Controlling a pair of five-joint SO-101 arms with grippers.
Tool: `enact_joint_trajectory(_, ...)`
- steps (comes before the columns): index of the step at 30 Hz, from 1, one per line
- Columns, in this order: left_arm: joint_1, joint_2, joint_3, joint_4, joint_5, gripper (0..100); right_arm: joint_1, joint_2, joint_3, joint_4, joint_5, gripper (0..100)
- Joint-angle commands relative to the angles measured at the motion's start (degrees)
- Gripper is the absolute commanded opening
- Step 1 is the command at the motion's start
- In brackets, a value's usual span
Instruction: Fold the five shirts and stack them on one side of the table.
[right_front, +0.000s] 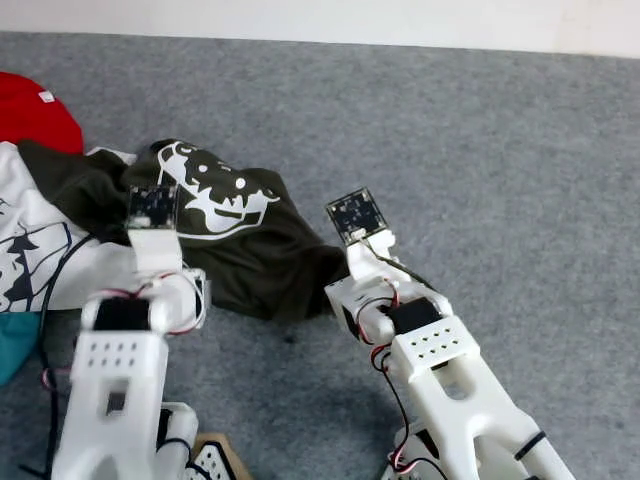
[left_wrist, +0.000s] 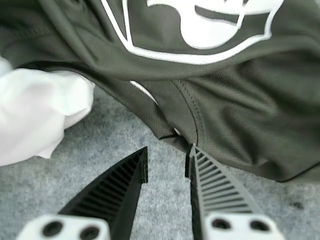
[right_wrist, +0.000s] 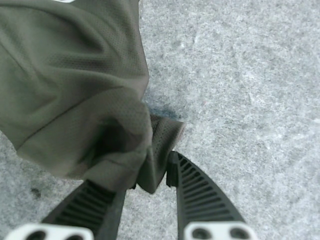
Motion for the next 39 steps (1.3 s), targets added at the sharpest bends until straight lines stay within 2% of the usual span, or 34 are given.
enact_joint_trajectory(1,2.4,8.4,-5.2,-1.1,0.2,14,0.7,-0.7,-0.6,-0.7,-0.5,11.2)
enact_joint_trajectory(6,9.1,9.5,-5.1,-1.1,0.2,14,0.7,-0.7,-0.7,-0.8,-0.5,11.2)
enact_joint_trajectory(9,10.6,10.5,-4.9,-3.9,0.3,14,0.7,-0.7,-0.7,-0.8,-0.5,11.2)
enact_joint_trajectory(17,10.3,21.7,-4.7,-10.7,3.3,14,0.7,-0.7,-0.7,-0.8,-0.5,11.2)
enact_joint_trajectory(26,3.9,20.6,-4.3,-11.1,3.4,14,0.7,-0.7,-0.7,-0.9,-0.5,11.2)
enact_joint_trajectory(31,3.9,22.9,-4.4,-11.4,3.4,14,-0.7,-0.7,-0.5,-0.9,-0.5,11.2)
enact_joint_trajectory(39,4.0,28.9,-4.6,-16.9,3.4,14,-0.7,-0.7,-0.5,-0.9,-0.5,11.2)
